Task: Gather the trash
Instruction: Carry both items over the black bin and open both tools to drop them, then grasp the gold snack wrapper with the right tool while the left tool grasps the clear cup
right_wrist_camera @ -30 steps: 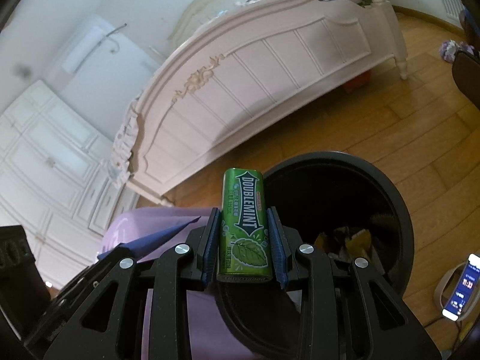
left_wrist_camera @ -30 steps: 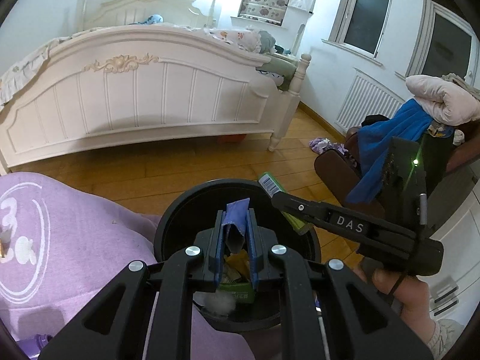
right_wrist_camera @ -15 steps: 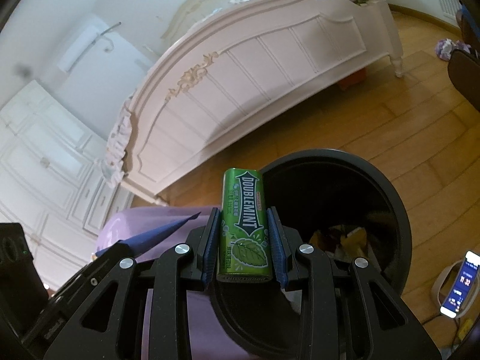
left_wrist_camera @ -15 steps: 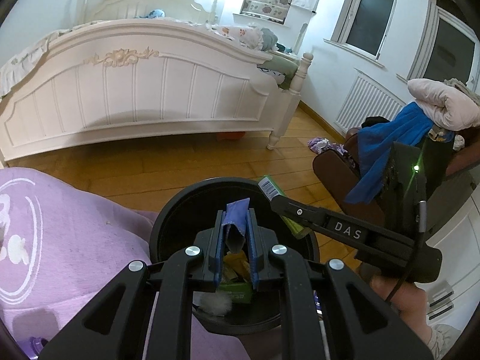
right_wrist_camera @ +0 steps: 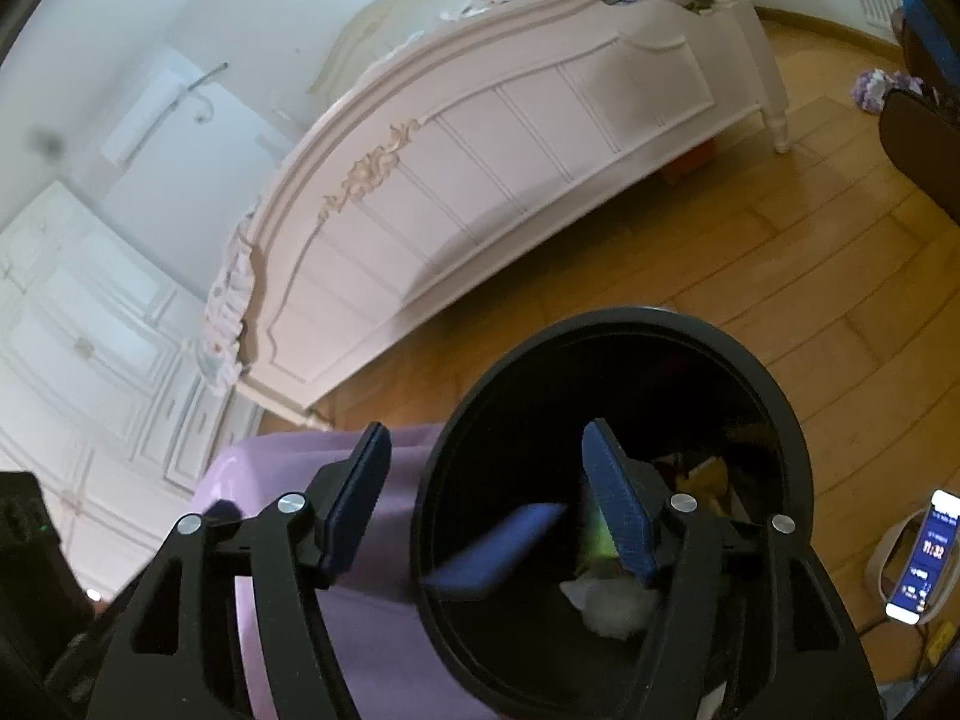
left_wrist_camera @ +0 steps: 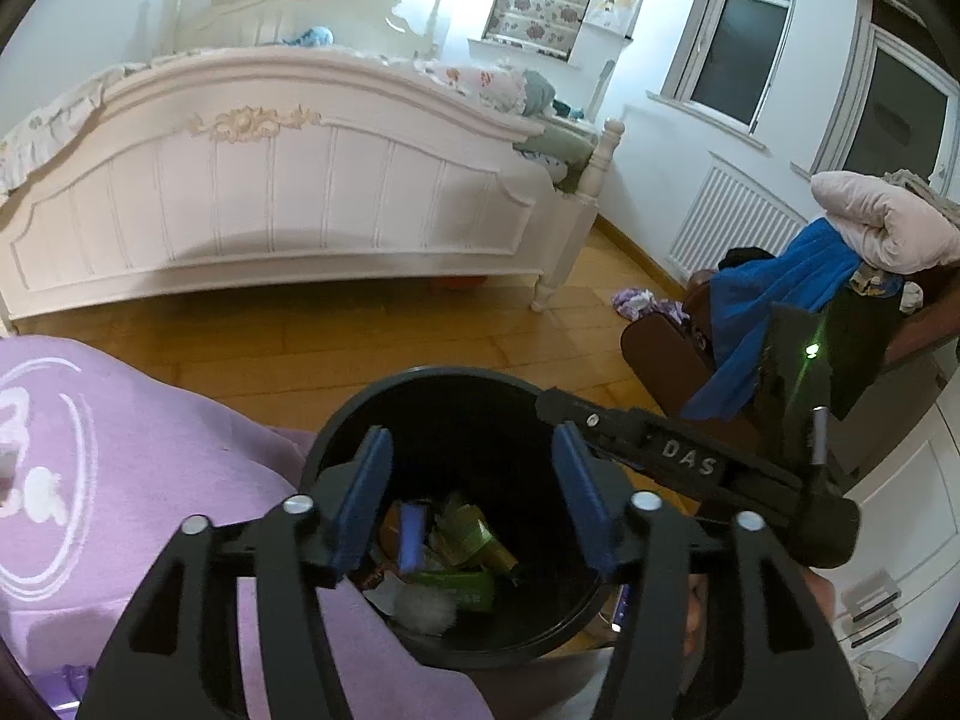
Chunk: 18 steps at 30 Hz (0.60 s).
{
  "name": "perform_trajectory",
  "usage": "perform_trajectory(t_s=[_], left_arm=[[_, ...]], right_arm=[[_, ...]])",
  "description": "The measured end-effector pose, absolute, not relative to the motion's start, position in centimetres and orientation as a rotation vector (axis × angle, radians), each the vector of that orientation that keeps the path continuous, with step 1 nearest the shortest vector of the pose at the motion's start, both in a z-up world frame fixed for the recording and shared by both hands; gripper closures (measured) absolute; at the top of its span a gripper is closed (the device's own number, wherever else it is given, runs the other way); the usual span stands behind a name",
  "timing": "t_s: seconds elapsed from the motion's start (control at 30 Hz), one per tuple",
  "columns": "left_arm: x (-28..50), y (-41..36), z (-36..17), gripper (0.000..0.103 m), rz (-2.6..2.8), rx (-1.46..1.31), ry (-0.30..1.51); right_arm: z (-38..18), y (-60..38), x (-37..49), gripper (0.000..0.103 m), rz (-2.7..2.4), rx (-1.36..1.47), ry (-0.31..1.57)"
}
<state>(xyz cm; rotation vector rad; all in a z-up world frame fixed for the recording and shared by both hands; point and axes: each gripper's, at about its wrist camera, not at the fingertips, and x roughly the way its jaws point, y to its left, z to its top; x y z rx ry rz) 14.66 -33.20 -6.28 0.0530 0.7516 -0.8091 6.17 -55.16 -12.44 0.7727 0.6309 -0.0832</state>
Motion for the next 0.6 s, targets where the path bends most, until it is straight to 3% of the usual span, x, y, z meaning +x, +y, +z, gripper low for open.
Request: perform_trajectory(t_s=[0.1,0.37,0.43,0.5,0.6], left_arm=[[14.3,-31.8,-5.4,0.038,-0.797,0.043,0.733],[14.0,-24.8,-3.4,0.037,-0.695,-0.021,0.685],[14.1,-22.4,-3.1,0.035,-0.652,-0.035,0.676],[13.9,-19.6,-2.7,0.025,-0.594,-0.048,0.659],[14.0,-15.9,-2.6,0.024,-0.504,-0.053,0.644]], right_arm=[[-12.3,-54.8,6.3,0.036,-0.082,0.752,0.636],[-11.6,-53.2,6.7,0.036,-0.076,0.683,0.638],[-11.4,-52.8,6.8,0.036,-0.065,0.664,0.635],[-10.8,-51.7,6.9,0.036,-0.042,0.631,0.626],[-10.0,-49.9,7.0,0.036,0.012,0.570,0.611]])
